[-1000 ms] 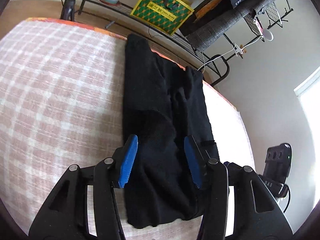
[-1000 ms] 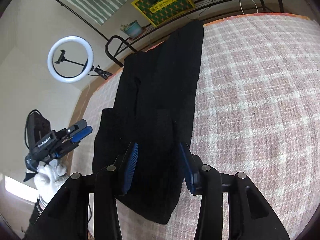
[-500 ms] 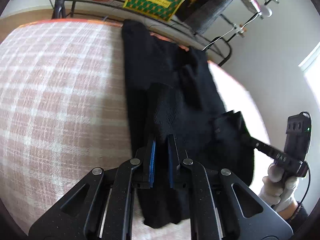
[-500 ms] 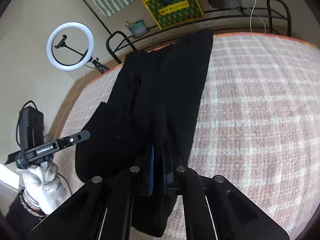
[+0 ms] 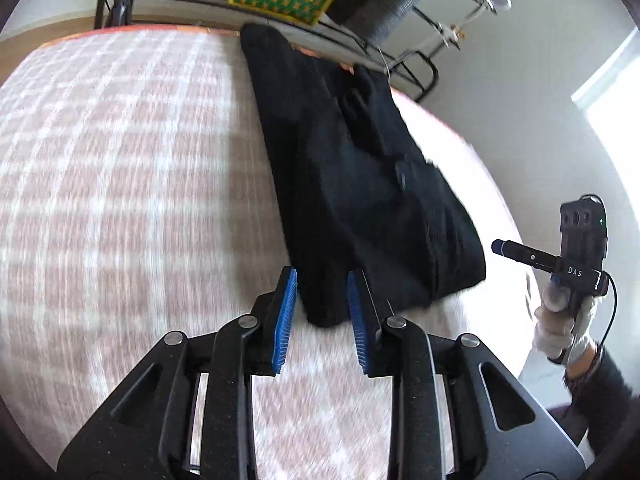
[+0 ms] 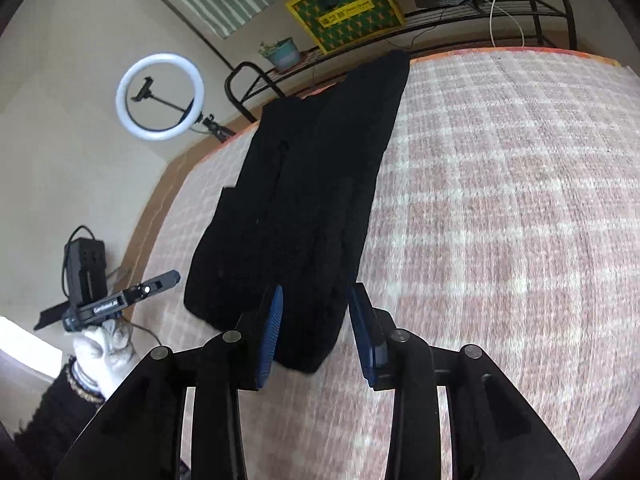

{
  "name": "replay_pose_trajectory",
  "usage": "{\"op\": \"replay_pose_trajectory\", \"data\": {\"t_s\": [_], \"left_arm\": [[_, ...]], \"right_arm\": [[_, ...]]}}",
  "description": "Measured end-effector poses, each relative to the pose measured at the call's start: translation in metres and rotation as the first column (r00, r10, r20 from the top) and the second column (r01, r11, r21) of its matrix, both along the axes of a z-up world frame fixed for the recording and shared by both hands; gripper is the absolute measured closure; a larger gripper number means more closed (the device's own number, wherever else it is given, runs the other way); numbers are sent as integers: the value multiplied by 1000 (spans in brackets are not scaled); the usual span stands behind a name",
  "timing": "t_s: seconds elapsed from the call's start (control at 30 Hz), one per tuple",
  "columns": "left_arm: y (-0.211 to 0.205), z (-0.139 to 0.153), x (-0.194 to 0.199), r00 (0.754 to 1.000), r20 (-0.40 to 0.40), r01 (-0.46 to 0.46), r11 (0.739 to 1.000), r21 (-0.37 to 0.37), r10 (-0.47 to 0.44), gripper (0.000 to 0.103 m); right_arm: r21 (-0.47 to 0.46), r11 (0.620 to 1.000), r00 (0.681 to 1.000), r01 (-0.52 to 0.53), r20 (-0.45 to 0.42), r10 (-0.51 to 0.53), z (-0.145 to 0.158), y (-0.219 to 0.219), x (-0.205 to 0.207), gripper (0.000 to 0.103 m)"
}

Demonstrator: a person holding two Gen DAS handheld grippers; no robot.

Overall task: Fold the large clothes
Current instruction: 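Open both tools and release the folded end, then move both tools to the strip's other end and close them on it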

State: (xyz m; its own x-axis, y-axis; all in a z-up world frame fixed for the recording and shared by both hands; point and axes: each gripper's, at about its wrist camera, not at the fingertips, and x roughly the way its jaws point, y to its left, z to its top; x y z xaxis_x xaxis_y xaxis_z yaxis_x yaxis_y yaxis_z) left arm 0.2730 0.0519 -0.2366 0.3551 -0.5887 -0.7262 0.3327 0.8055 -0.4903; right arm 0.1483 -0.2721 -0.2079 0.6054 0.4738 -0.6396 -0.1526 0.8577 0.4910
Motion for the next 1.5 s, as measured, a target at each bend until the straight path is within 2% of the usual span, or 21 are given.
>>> {"op": "replay_pose_trajectory", "data": {"t_s": [0.17,0.23,0.3,0.37,0.43,0.53,0.6,0.67,0.7,0.77,0.8,0.87,0.97,1.07,1.2,1.37,1.4,1.47,1.5], "left_arm": [[-7,-7,-4,999,3,32,999,4,-32,78],[-12,-8,-5,999,10,49,999,9,-49,78],[-20,-9,-6,997,24,75,997,20,-75,92],[-26,-9,-9,996,44,71,997,41,-73,96],[-24,-4,-11,998,45,45,998,36,-47,97],[-20,10,-13,996,84,29,998,47,-32,98],[-20,0,-13,997,64,33,996,80,-38,98],[-21,-19,-12,999,14,31,994,103,-32,98],[-22,-20,-13,999,30,33,993,111,-37,98],[-20,-14,-13,998,40,39,994,106,-43,98],[-17,-13,-13,999,31,32,996,83,-35,97],[-15,-11,-11,999,20,30,993,110,-32,97],[-7,5,-10,998,65,8,992,126,-17,97],[0,27,-4,994,107,-19,993,113,7,97],[6,65,9,983,181,-44,992,123,21,97],[4,117,47,966,256,-53,989,139,16,95],[0,127,61,966,257,-43,990,135,7,93],[-4,142,82,959,279,-77,990,122,40,82],[-7,148,98,957,285,-86,991,105,53,80]], "right_arm": [[-124,990,997,-72,-26,70,-16,27,-10,70],[-147,985,996,-90,-21,88,-18,33,-10,70],[-160,982,995,-99,-11,99,-17,40,-8,70],[-186,978,995,-96,3,98,-18,46,-7,70],[-219,970,994,-104,5,108,-21,52,-6,88],[-273,957,995,-94,17,102,-15,57,-7,95],[-304,950,995,-70,42,87,-8,51,-11,99],[-292,955,998,-59,-3,60,-19,40,-8,101],[-309,949,998,-53,-31,46,-29,39,-5,103],[-403,915,999,-33,-48,15,-42,40,-1,103],[-399,917,999,-22,-51,1,-45,36,1,103],[-308,951,998,-27,-64,7,-38,23,0,103],[-318,948,1000,-2,24,9,-9,14,-12,101],[-241,970,998,17,57,-4,11,2,-20,99],[-237,971,994,34,107,-9,33,-4,-24,99],[-232,971,982,61,187,-17,72,-9,-23,99],[-241,969,981,48,193,-1,83,-7,-18,98],[-274,962,981,16,191,38,105,2,-2,76],[-285,958,980,10,193,47,112,7,5,53]]}}
